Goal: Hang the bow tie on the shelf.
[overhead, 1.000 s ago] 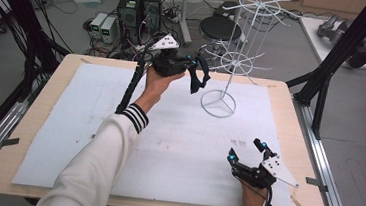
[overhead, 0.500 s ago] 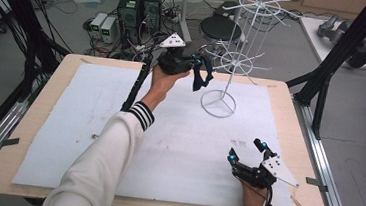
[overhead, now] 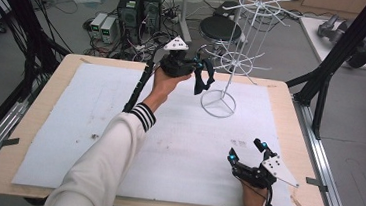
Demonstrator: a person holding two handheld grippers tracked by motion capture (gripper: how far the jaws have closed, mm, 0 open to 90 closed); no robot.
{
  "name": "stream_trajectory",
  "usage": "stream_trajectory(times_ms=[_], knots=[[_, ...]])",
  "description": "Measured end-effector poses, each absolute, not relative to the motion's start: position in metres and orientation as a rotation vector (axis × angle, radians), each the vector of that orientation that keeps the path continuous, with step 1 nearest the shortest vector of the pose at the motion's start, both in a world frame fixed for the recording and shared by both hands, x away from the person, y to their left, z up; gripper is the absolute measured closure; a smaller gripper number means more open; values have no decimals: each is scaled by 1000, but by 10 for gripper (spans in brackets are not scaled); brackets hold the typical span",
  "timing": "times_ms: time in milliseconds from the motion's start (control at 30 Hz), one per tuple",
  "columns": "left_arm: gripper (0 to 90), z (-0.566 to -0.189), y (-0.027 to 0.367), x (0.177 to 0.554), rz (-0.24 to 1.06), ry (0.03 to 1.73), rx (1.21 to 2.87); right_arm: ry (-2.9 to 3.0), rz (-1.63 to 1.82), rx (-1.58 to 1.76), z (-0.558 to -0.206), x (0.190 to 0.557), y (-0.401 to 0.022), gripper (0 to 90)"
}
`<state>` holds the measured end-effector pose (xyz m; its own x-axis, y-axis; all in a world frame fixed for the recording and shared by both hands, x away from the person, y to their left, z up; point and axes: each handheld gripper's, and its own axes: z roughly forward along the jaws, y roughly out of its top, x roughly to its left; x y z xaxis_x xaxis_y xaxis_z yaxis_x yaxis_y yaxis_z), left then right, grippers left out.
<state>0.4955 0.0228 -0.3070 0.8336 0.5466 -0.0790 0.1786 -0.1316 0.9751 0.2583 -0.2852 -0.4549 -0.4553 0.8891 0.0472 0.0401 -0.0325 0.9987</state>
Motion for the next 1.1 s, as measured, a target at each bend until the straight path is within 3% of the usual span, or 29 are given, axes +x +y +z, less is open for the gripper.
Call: stream_trajectory(times_ms=[1100], knots=[[879,-324,4,494,364,573,1758,1550,1568,1007,-455,259,-286,57]])
